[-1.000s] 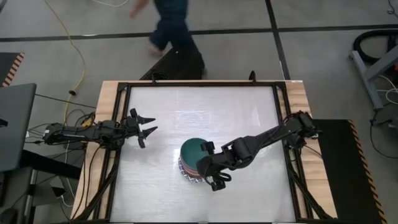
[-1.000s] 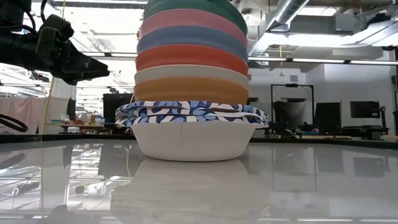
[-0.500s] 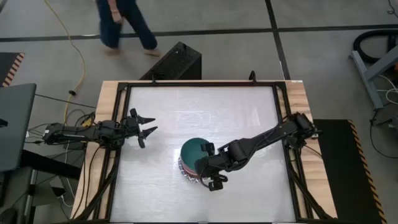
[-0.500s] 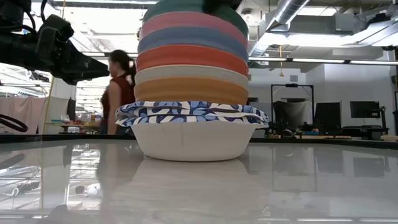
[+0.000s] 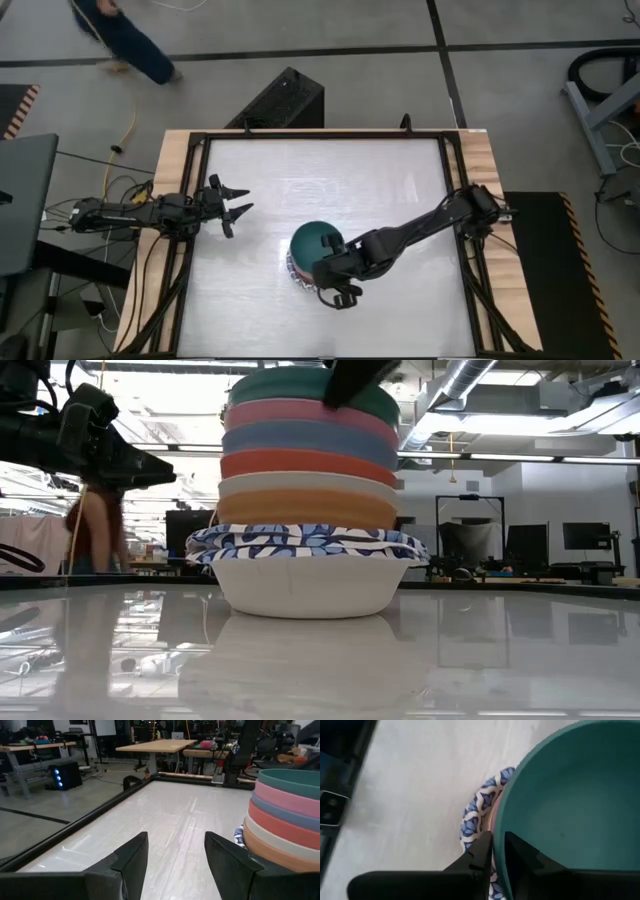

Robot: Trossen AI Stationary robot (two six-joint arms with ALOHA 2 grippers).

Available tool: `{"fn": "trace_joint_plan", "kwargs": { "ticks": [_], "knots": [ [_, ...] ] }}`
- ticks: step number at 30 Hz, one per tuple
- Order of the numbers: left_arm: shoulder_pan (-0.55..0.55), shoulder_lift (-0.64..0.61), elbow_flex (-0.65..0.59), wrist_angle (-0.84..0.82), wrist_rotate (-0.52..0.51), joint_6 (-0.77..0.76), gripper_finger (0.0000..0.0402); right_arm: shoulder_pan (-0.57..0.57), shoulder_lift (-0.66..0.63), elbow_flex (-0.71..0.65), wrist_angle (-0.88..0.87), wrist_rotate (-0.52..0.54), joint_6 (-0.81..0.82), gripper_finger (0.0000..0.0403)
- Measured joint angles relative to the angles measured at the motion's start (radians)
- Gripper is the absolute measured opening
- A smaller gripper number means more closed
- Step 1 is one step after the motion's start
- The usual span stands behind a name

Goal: Nest bowls inside each other by size order
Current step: Stack the green bowl into the pink bowl, then return to Home Position

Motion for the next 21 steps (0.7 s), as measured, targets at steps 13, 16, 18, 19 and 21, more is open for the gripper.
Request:
{"fn": "trace_joint_plan", "kwargs": {
  "ticks": [13,16,18,19,21],
  "knots": [
    [0.0,0.0,0.0,0.0,0.0,0.0,0.0185,0.009,-0.024,0.001,-0.009,0.033,0.031,0.0119],
    [0.0,0.0,0.0,0.0,0.0,0.0,0.0185,0.01,-0.042,0.001,-0.007,0.033,0.029,0.0149],
    [0.0,0.0,0.0,0.0,0.0,0.0,0.0185,0.009,-0.053,0.001,-0.008,0.023,0.029,0.0166],
    [0.0,0.0,0.0,0.0,0.0,0.0,0.0185,0.009,-0.054,0.001,-0.005,0.015,0.029,0.0173],
    [0.0,0.0,0.0,0.0,0.0,0.0,0.0185,0.009,-0.067,0.002,-0.011,-0.004,0.055,0.0182]
  ]
}}
